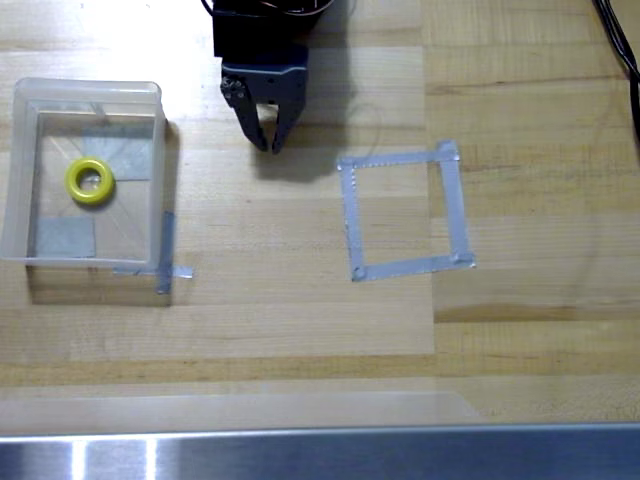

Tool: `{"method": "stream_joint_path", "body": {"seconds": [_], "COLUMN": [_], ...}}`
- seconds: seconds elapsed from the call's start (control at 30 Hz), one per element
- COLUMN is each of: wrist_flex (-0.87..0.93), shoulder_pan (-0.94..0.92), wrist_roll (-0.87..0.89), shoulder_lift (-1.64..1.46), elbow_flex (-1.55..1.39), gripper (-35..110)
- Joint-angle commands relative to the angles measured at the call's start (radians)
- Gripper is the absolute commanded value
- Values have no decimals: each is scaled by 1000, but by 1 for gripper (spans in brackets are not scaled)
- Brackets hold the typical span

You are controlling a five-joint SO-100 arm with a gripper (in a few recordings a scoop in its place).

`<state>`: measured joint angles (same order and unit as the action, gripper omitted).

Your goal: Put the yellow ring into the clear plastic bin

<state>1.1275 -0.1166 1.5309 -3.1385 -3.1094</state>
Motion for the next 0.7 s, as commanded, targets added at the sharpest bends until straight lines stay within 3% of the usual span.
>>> {"method": "stream_joint_path", "body": {"seconds": [0.0,0.67], "wrist_flex": [40,101], "shoulder_pan": [-12,-12], "wrist_roll": [6,0], "shoulder_lift": [-9,-11], "elbow_flex": [14,14], "gripper": [2,2]}}
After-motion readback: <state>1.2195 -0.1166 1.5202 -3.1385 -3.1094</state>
